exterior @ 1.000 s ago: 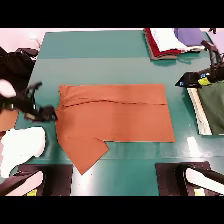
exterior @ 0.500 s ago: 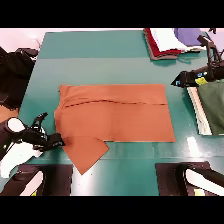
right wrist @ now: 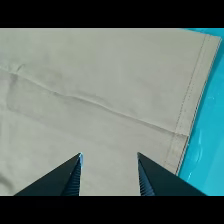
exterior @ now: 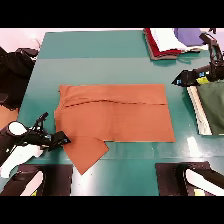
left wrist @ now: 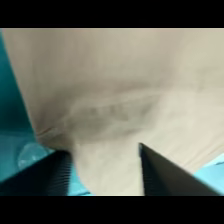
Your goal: Fold the shirts.
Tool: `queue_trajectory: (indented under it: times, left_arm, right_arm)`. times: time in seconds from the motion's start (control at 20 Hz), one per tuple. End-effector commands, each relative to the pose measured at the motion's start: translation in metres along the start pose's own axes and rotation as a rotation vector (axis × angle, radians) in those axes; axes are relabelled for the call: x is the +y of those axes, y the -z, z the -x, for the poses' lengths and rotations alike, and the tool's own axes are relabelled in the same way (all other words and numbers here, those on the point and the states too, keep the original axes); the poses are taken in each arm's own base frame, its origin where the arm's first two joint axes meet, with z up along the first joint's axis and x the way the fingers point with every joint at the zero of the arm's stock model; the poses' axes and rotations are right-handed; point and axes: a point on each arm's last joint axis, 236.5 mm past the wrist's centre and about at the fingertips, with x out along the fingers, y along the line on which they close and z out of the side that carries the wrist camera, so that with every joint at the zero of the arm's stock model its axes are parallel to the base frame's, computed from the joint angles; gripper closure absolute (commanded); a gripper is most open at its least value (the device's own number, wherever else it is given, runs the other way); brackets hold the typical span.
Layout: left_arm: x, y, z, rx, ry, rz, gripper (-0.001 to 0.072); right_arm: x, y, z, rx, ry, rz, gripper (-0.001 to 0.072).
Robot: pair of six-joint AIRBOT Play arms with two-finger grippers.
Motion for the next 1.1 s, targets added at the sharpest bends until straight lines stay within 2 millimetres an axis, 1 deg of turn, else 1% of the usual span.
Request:
queue_trajectory:
  times: [0.0,0.05,0.1,0.2,0.3,0.4,0.45,0.5,0.55,0.65,0.75,0.85,0.95,1.05]
  left_arm:
    - [-0.001,0.011,-0.007,0.031,0.025,-0.001,0.0574]
    - [-0.007,0.010,-0.007,0.030,0.052,-0.034,0.0683]
    - [-0.013,0.009,-0.007,0.021,0.076,-0.047,0.0686]
    - [-0.023,0.001,0.002,0.002,0.097,-0.077,0.0686]
    - [-0.034,-0.010,0.016,-0.027,0.103,-0.133,0.0687]
    - [-0.043,-0.019,0.029,-0.056,0.110,-0.174,0.0686]
    - [-0.047,-0.022,0.033,-0.068,0.112,-0.191,0.0686]
    - [-0.049,-0.025,0.036,-0.080,0.113,-0.202,0.0686]
    - [-0.051,-0.028,0.038,-0.090,0.114,-0.206,0.0686]
    - [-0.051,-0.030,0.039,-0.097,0.114,-0.208,0.0686]
    - [-0.051,-0.030,0.039,-0.096,0.114,-0.208,0.0686]
    - [-0.051,-0.030,0.039,-0.099,0.114,-0.218,0.0686]
    - [-0.051,-0.030,0.039,-0.097,0.114,-0.219,0.0685]
    - [-0.051,-0.030,0.039,-0.096,0.114,-0.218,0.0686]
  right_arm:
    - [0.003,-0.001,0.008,-0.021,0.005,0.007,0.0301]
    - [0.003,-0.001,0.010,-0.023,0.006,0.010,0.0301]
    - [0.003,0.001,0.010,-0.016,0.008,0.011,0.0301]
    - [-0.007,0.015,0.010,0.040,0.033,0.000,0.0301]
    - [-0.027,0.044,0.002,0.111,0.039,-0.076,0.0301]
    - [-0.055,0.091,-0.012,0.187,0.053,-0.208,0.0301]
    - [-0.069,0.122,-0.020,0.235,0.056,-0.292,0.0273]
    - [-0.080,0.152,-0.029,0.282,0.052,-0.380,0.0155]
    - [-0.089,0.185,-0.039,0.331,0.044,-0.479,0.0139]
    - [-0.093,0.238,-0.054,0.424,0.010,-0.638,0.0145]
    - [-0.088,0.272,-0.065,0.498,-0.025,-0.731,0.0207]
    - [-0.082,0.287,-0.077,0.533,-0.042,-0.756,0.0206]
    - [-0.078,0.290,-0.089,0.549,-0.037,-0.720,0.0213]
    - [-0.068,0.279,-0.101,0.526,-0.053,-0.671,0.0299]
